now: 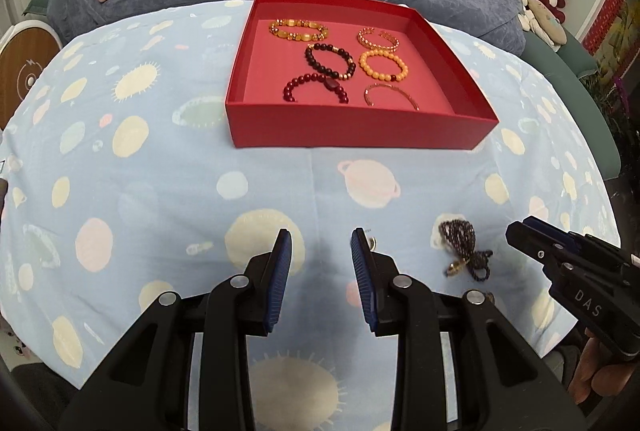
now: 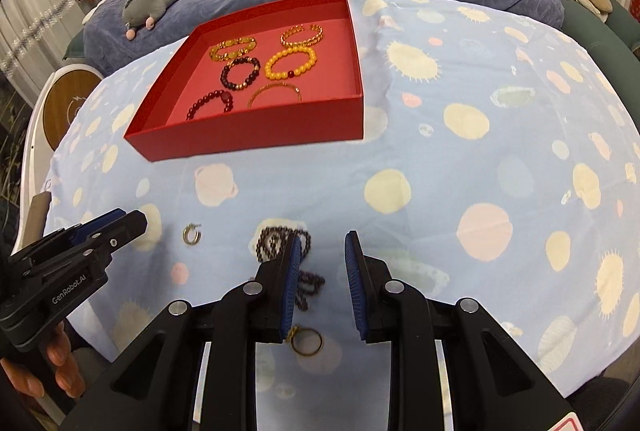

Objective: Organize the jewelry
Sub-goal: 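Grasp the garnet multi-strand bracelet with the right gripper while the left moves toward the gold ring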

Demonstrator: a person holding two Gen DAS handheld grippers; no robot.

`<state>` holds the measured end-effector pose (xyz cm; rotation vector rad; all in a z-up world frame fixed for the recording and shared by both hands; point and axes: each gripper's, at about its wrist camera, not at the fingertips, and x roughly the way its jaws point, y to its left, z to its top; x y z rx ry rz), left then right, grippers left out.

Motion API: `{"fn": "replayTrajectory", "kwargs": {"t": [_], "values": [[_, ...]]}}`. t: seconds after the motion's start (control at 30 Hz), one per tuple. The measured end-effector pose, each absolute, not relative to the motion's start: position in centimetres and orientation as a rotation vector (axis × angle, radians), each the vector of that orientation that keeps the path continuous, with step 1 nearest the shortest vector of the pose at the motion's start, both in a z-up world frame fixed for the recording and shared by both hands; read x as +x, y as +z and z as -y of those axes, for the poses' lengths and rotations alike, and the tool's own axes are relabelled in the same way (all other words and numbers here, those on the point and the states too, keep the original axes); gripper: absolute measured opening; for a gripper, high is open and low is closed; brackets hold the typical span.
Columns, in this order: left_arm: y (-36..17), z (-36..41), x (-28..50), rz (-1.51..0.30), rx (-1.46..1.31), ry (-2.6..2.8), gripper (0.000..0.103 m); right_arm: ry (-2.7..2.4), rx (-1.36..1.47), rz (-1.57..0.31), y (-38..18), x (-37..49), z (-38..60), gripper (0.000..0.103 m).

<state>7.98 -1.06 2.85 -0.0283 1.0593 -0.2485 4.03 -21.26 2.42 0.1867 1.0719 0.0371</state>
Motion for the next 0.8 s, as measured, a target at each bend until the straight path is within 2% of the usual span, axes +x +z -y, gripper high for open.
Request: {"fn": "replayTrajectory", "kwargs": {"t": [0.37,0.8], "values": [[1.8,1.1,4.7,-1.084,-0.028,-0.265,0.030,0.077,0.160,-1.096,1.1,2.6,19.9,0.023],[1.3,1.0,5.4,-1.109,-0.043,-0.259,0.032,0.099,0.152,-1.117,-0.1,4.5,19.3,0.023]]}}
